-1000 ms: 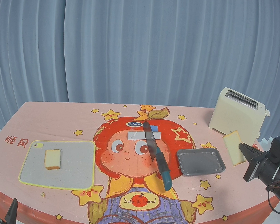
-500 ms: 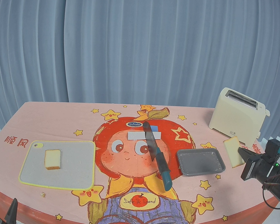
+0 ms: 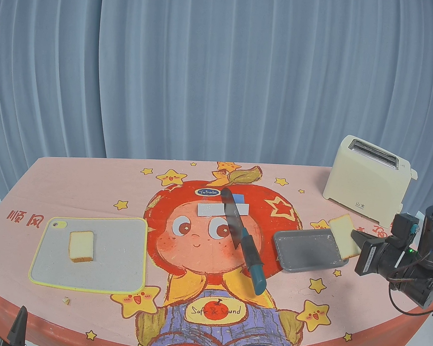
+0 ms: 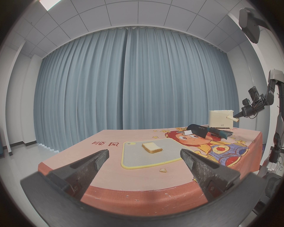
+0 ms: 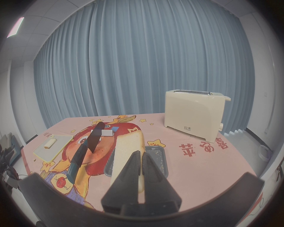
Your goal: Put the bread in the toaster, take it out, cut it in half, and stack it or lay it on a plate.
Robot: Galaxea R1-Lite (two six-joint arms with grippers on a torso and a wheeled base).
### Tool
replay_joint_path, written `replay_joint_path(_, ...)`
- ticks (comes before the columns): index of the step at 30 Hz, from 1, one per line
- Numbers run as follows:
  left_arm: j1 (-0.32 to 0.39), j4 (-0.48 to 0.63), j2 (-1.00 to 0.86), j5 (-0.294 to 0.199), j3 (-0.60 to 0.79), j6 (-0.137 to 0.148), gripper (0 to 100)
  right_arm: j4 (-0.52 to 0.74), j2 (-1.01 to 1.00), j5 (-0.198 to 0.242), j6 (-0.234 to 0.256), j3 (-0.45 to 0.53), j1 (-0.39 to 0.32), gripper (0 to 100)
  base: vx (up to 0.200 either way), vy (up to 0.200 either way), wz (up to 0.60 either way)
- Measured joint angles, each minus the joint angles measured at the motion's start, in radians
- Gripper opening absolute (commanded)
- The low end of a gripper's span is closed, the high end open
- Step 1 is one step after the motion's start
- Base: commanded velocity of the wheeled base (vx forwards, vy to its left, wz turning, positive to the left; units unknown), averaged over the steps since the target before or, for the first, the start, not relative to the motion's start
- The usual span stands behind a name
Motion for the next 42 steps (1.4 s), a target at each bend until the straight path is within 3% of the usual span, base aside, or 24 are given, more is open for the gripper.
replay_joint_path(11,0.0,0.0,0.0,0.0,0.0,-0.004,100,0.01,0.057,0.013,-0.022,-0.139,-0.036,0,0.0,0.0,0.0)
replay_joint_path(42,0.0,0.0,0.0,-0.002,0.0,-0.004,100,-0.002,0.069,0.02,-0.03,-0.069,-0.038,0,0.0,0.0,0.0)
